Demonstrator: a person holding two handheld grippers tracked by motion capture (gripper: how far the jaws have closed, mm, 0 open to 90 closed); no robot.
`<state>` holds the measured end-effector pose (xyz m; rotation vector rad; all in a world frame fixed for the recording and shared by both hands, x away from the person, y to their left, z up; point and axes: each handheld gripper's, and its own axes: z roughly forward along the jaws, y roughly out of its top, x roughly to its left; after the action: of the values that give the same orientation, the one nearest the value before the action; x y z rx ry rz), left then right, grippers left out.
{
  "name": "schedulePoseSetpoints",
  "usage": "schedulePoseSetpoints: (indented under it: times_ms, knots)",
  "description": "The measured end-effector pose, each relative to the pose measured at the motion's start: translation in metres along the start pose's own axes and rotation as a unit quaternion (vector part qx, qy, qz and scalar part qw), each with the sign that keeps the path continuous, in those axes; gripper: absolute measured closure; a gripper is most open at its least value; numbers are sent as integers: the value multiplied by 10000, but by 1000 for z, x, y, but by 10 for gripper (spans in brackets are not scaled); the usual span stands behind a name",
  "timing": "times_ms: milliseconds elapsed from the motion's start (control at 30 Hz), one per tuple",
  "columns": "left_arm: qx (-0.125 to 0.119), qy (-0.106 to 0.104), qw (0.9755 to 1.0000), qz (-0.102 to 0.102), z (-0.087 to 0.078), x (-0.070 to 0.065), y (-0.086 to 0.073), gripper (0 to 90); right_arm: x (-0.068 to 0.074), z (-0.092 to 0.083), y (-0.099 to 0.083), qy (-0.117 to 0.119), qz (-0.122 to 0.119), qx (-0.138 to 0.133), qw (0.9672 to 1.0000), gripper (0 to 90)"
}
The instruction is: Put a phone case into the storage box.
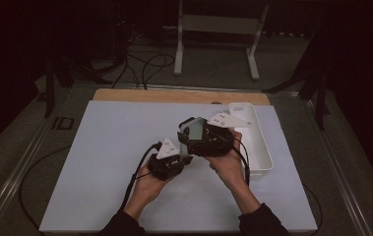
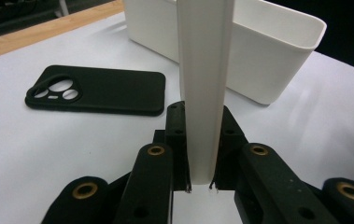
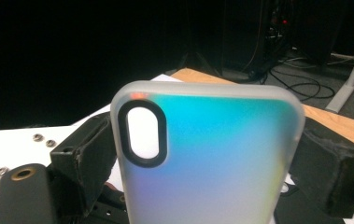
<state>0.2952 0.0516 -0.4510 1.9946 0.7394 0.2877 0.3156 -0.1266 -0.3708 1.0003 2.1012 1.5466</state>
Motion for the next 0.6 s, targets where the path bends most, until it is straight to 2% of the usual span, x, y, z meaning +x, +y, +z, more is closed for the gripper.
schedulePoseSetpoints:
  times_ms: [233,267,433,467,533,567,600]
  knots:
    - [-6,-37,10000,-19,0,0,-1,804,-1,-1,-1,-51,3,25,10000,162]
    - [-14,-67,10000,50,0,0,-1,797,-1,-1,-1,-41,1,26,10000,163]
    - [-50,-154,9999,47,-3,2,-2,620,1,-2,-1,-55,-92,-5,9999,165]
    - [-62,-166,9998,31,-5,4,-3,620,1,-2,-1,-55,-92,-5,9999,165]
    - [-82,-138,9999,14,-7,6,-4,550,0,-2,-1,-62,-67,-19,10000,165]
    - [-105,-128,9999,-7,-9,7,-4,550,-1,-3,-1,-69,-61,-31,10000,165]
    - [-141,-96,9998,-34,-12,10,-5,493,-3,-3,-1,-88,-70,-25,9999,165]
